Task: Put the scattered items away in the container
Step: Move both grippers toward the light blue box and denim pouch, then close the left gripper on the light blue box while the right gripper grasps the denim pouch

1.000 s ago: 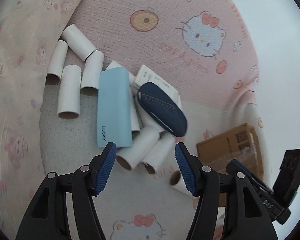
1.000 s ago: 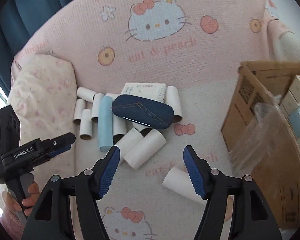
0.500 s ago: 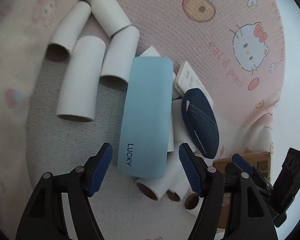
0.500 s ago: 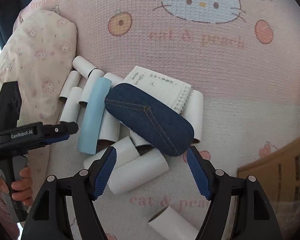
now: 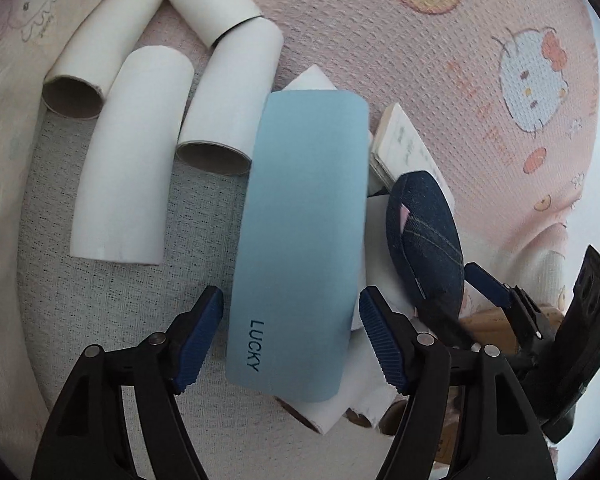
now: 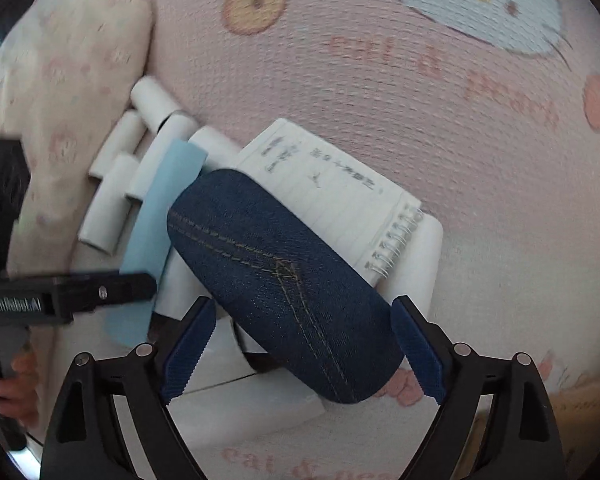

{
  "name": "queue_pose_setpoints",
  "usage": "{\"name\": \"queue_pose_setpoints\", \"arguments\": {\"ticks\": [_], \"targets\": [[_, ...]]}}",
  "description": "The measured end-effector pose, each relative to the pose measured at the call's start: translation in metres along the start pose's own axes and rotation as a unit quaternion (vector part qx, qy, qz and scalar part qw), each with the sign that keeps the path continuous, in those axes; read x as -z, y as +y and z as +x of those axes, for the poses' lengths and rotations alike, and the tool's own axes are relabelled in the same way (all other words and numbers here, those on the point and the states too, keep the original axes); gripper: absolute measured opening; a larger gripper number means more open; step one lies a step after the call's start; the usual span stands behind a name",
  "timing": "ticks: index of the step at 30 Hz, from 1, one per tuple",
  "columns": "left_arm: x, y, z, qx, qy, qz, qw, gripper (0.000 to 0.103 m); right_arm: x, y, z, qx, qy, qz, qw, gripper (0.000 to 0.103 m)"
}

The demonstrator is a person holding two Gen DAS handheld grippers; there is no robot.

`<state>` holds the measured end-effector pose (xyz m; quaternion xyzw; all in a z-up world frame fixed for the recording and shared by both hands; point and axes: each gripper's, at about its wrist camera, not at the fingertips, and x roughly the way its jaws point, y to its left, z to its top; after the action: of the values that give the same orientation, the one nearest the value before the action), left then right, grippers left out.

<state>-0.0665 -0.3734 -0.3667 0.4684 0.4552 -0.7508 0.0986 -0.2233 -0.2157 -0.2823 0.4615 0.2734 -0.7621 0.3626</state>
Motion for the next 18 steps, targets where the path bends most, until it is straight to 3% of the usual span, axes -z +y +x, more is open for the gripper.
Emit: {"name": "queue_pose_setpoints", "arguments": {"ticks": [5, 13, 18], "targets": [[-0.006, 0.003, 0.006, 0.010, -0.002, -0.015, 0.9998, 0.074, -0.005, 0.019, 0.017, 0.043, 0.019, -0.085, 0.995, 0.089], [0.000, -0.014, 0.008, -0.010, -0.004, 0.030, 0.9995, 0.066, 0.002, 0.009, 0.017, 0.036, 0.008, -0.032, 0.999, 0.080], [0.010, -0.025, 0.002, -0.022, -0.005, 0.059, 0.9980, 0.066, 0.011, -0.008, 0.001, -0.004, 0.006, 0.036, 0.999, 0.071]]}}
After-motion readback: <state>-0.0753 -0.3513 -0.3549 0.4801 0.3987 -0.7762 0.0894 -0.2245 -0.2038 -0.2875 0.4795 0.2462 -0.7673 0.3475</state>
